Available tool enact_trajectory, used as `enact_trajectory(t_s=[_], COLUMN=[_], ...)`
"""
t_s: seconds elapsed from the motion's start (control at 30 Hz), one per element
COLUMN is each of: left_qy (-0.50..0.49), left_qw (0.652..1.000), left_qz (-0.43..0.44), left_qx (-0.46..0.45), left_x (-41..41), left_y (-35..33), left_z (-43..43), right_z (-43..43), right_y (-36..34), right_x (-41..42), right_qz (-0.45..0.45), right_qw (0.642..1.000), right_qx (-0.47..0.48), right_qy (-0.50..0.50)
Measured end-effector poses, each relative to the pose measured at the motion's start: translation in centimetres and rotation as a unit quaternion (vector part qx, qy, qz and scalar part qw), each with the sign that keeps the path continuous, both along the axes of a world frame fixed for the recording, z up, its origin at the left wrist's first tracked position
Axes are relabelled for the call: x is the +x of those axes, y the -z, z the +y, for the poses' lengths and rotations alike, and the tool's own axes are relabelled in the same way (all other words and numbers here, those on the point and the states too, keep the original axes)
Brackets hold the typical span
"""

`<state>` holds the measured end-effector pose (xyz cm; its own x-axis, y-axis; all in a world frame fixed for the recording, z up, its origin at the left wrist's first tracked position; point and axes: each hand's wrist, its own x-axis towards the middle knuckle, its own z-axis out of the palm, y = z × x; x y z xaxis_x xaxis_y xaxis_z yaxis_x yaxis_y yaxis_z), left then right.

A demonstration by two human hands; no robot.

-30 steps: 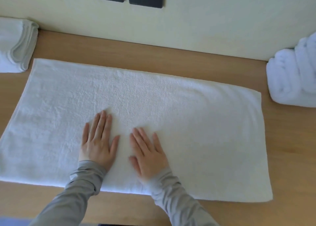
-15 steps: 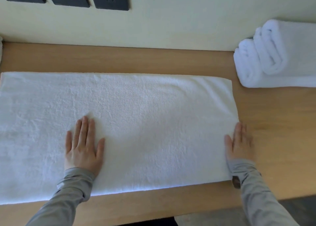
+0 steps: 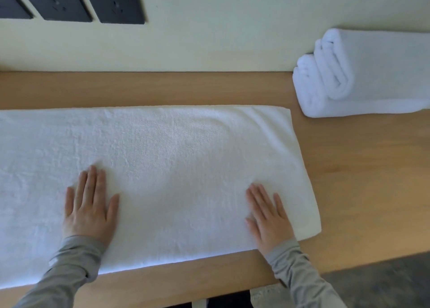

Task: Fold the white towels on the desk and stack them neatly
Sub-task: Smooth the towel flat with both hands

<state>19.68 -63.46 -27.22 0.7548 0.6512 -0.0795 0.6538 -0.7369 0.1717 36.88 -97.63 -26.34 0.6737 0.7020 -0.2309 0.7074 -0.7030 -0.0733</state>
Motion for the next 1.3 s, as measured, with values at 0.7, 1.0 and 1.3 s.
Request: enact_trajectory(t_s=[0.7, 1.0, 1.3], left_qy=[-0.060, -0.072, -0.078], left_qw=[0.998, 0.997, 0.997], left_qz=[0.007, 0.012, 0.003], left_qx=[-0.023, -0.016, -0.015], left_x=[15.4, 15.6, 15.6], left_y=[-0.2, 0.2, 0.1], left_z=[-23.0, -23.1, -23.3], right_z=[6.6, 5.7, 3.0], right_y=[0.2, 0.4, 0.1], right_x=[20.0, 29.3, 12.3], right_qz=[-0.029, -0.071, 0.024], right_qw=[0.938, 0.991, 0.968], right_qx=[0.030, -0.037, 0.104], right_qy=[-0.344, -0.104, -0.227])
